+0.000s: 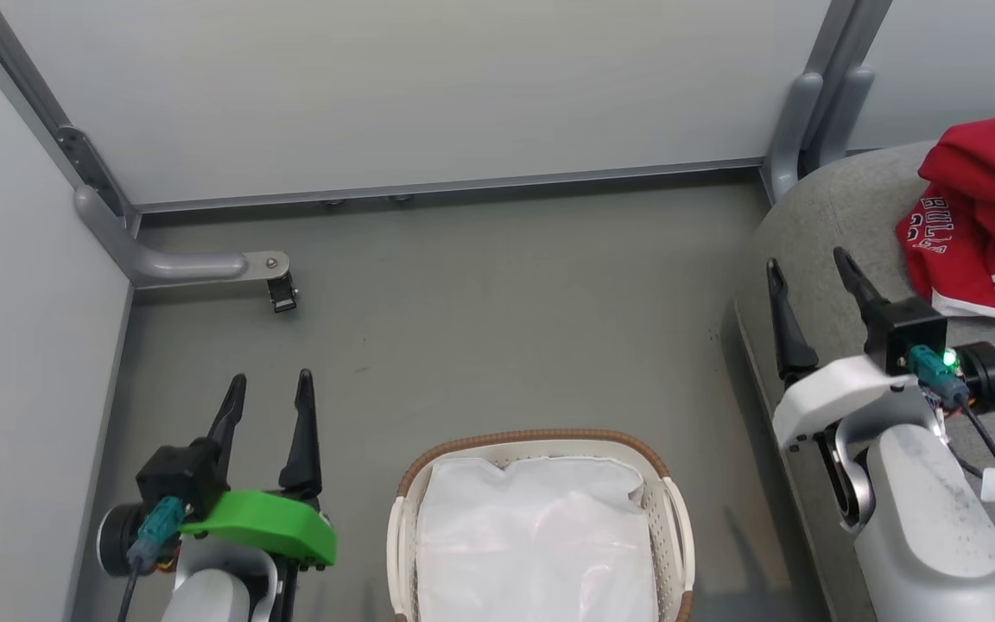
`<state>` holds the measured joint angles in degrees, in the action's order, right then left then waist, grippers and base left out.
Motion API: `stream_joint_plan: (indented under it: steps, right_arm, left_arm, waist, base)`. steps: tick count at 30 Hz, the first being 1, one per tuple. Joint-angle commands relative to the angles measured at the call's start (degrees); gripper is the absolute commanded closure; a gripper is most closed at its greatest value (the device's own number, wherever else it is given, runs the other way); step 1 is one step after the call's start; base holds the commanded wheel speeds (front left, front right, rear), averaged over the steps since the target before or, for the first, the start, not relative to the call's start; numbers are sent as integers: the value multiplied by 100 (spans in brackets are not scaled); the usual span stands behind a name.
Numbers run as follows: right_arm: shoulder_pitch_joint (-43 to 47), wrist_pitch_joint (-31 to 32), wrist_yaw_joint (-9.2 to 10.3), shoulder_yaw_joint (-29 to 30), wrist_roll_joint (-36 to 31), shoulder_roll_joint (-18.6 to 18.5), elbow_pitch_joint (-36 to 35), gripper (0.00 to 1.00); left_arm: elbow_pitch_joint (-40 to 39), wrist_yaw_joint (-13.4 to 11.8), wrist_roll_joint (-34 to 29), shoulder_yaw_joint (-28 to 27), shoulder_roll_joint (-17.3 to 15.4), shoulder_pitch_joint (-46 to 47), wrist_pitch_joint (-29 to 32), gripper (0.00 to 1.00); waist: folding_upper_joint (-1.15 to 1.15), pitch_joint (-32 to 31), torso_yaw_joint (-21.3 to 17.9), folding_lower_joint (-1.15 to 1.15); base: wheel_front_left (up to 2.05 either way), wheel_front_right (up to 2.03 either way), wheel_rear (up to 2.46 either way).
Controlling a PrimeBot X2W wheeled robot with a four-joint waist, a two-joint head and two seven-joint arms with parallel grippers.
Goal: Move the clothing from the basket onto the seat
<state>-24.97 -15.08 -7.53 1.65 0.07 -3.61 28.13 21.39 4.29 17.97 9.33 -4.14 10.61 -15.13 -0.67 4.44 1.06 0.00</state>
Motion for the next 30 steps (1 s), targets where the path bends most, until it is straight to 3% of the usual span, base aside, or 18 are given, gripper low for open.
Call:
stream_joint_plan:
  steps: [1, 13, 21, 30]
  right_arm:
    - [213, -13, 8, 40, 35, 13, -106, 0]
    - [1526, -12, 8, -290, 839, 62, -927, 0]
    - [2069, -13, 8, -291, 740, 61, -1357, 0]
    - [2182, -13, 8, -222, 639, 61, -1386, 0]
  left_arm:
    - [-4, 34, -27, -103, 22, -172, -2, 0]
    - [-263, 104, -122, -397, 111, -1102, -2, 0]
    - [-532, -41, -9, -307, 120, -1386, -2, 0]
    - [-630, -123, 15, -317, 122, -1463, -2, 0]
  waist:
    - [67, -62, -42, 0]
    - [67, -336, -142, 0]
    - [67, -445, -78, 0]
    - [67, -467, -75, 0]
  base:
    - [0, 0, 0]
    - [0, 0, 0]
    - [0, 0, 0]
    - [0, 0, 0]
